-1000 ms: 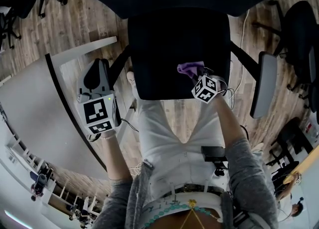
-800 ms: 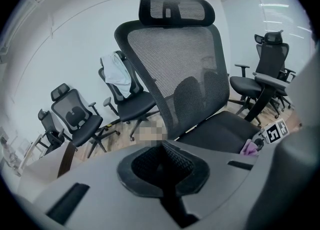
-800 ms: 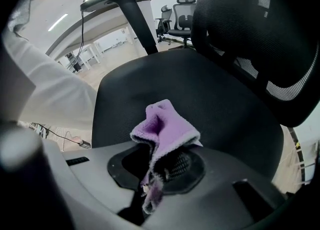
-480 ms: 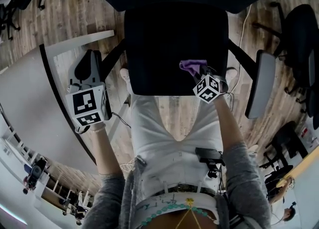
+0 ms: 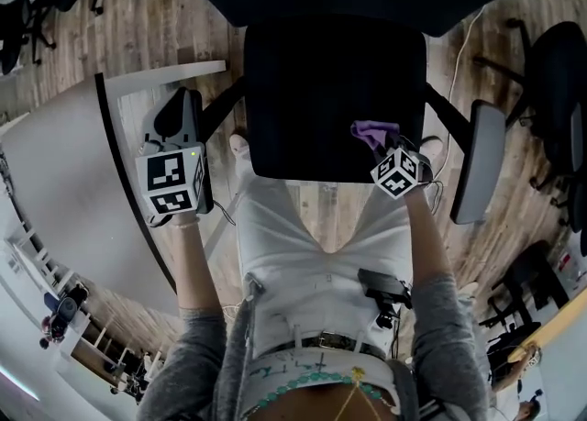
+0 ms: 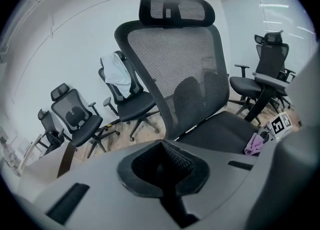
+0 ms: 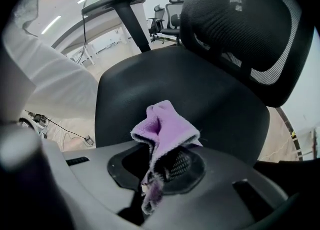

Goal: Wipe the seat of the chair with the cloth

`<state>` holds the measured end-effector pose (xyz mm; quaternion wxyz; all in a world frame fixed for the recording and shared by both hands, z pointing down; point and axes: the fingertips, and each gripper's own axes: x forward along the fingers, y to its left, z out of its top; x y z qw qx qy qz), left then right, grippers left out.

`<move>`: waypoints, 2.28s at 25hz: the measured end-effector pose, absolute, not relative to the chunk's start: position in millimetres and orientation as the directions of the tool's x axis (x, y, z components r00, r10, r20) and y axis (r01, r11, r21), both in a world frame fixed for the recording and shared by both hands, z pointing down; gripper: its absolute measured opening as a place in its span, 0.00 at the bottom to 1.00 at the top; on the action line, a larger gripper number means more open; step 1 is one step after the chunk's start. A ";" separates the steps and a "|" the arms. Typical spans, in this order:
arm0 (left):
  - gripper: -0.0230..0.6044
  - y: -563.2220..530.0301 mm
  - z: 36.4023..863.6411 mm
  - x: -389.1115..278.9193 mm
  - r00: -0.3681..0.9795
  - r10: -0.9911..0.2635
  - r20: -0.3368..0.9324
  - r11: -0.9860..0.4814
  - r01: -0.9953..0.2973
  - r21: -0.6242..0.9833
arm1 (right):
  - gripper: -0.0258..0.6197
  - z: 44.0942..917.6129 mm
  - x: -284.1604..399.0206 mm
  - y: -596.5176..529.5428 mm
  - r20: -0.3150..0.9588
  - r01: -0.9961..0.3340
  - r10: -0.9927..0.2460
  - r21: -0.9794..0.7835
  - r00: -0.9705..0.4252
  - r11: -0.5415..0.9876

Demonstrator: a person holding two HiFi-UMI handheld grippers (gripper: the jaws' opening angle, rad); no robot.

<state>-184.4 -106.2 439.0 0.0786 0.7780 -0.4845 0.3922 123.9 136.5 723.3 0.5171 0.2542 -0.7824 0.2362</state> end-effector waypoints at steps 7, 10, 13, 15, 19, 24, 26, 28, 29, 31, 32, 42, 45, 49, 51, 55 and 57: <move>0.04 -107.8 440.1 -184.8 0.223 -0.693 0.685 -0.518 -0.815 -0.259 | 0.11 718.6 153.7 145.4 0.937 -0.676 -0.171 -0.086 -0.304 0.732; 0.04 -110.0 441.5 -184.7 0.217 -0.696 0.684 -0.522 -0.807 -0.276 | 0.11 718.4 161.4 146.7 0.939 -0.695 -0.169 -0.093 -0.299 0.713; 0.04 -110.7 440.8 -185.3 0.218 -0.698 0.682 -0.523 -0.807 -0.276 | 0.11 718.5 163.0 147.6 0.942 -0.711 -0.167 -0.096 -0.291 0.696; 0.04 -110.3 440.6 -185.8 0.213 -0.699 0.683 -0.521 -0.806 -0.282 | 0.11 719.0 163.1 147.8 0.946 -0.717 -0.162 -0.095 -0.281 0.690; 0.04 -110.7 440.5 -184.2 0.217 -0.697 0.684 -0.522 -0.808 -0.275 | 0.11 723.2 164.3 146.2 0.952 -0.721 -0.142 -0.101 -0.270 0.686; 0.04 -110.4 437.8 -184.1 0.214 -0.698 0.683 -0.521 -0.807 -0.279 | 0.11 719.5 163.3 145.1 0.954 -0.745 -0.164 -0.084 -0.252 0.661; 0.04 -110.1 437.5 -184.3 0.218 -0.696 0.684 -0.522 -0.807 -0.274 | 0.11 715.9 162.1 146.5 0.949 -0.765 -0.178 -0.091 -0.261 0.637; 0.04 -110.5 438.0 -184.4 0.226 -0.693 0.684 -0.525 -0.809 -0.265 | 0.11 709.2 157.7 145.8 0.935 -0.788 -0.203 -0.115 -0.292 0.605; 0.04 -111.0 438.0 -184.6 0.228 -0.693 0.684 -0.526 -0.809 -0.263 | 0.11 704.3 153.2 144.1 0.925 -0.793 -0.217 -0.128 -0.312 0.595; 0.04 -111.4 438.1 -184.8 0.224 -0.695 0.683 -0.524 -0.808 -0.268 | 0.11 693.4 140.7 141.3 0.902 -0.790 -0.242 -0.154 -0.357 0.593; 0.04 -110.9 438.2 -184.5 0.220 -0.696 0.683 -0.523 -0.807 -0.274 | 0.11 688.2 132.7 140.6 0.890 -0.783 -0.251 -0.166 -0.381 0.599; 0.04 -109.3 442.1 -184.5 0.221 -0.694 0.686 -0.526 -0.805 -0.273 | 0.11 652.0 -20.3 148.3 0.758 -0.512 -0.138 -0.283 -0.638 0.811; 0.04 -110.3 441.3 -184.0 0.223 -0.693 0.685 -0.527 -0.805 -0.272 | 0.11 646.7 -66.9 146.7 0.732 -0.432 -0.105 -0.275 -0.673 0.859; 0.04 -112.4 439.9 -188.2 0.224 -0.694 0.684 -0.526 -0.807 -0.269 | 0.11 651.1 -121.0 140.1 0.732 -0.351 -0.075 -0.232 -0.678 0.907; 0.04 -111.8 440.6 -188.9 0.226 -0.693 0.685 -0.527 -0.807 -0.266 | 0.11 659.4 -140.6 141.6 0.746 -0.316 -0.054 -0.215 -0.663 0.924; 0.04 -110.2 439.5 -185.7 0.230 -0.691 0.685 -0.529 -0.807 -0.263 | 0.11 679.0 -158.8 147.2 0.783 -0.304 -0.008 -0.233 -0.622 0.924; 0.04 -110.3 438.4 -184.4 0.229 -0.692 0.685 -0.529 -0.806 -0.265 | 0.11 689.8 -161.5 149.7 0.799 -0.319 0.007 -0.248 -0.602 0.914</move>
